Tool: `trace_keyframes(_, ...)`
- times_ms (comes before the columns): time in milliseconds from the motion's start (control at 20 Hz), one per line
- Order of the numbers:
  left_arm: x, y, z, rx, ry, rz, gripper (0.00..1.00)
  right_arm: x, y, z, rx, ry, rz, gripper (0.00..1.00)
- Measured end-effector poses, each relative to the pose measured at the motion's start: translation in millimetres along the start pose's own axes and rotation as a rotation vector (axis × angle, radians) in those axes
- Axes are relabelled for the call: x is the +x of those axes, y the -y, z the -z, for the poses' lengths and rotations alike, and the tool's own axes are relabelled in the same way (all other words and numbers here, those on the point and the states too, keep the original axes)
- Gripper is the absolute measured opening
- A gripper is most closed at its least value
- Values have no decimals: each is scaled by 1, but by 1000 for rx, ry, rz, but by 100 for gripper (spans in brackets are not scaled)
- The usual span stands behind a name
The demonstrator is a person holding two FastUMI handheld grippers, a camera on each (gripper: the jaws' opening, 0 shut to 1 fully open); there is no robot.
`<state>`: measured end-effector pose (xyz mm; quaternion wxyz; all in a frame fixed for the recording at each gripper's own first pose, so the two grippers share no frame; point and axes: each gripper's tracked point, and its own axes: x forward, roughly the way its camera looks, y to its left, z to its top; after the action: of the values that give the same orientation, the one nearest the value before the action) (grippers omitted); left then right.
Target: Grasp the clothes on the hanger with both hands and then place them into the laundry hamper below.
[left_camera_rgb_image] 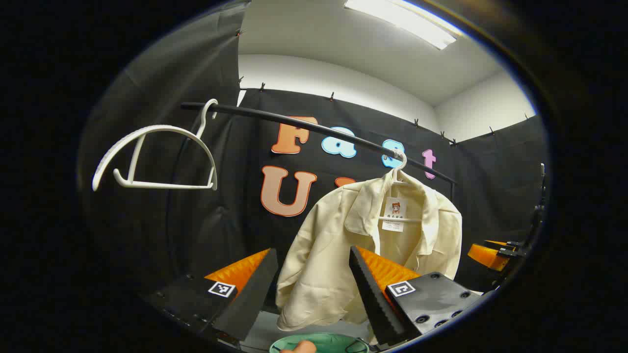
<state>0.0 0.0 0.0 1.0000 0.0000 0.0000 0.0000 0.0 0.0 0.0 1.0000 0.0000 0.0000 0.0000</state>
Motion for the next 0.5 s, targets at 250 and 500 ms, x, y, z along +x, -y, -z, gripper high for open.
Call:
trace_keyframes(250,2,21,-11,18,20,41,100,-6,2,-1,11,4,-11,93)
trace_keyframes(500,-1,26,-7,18,1,49,96,-7,-4,1,18,-12,-30,93)
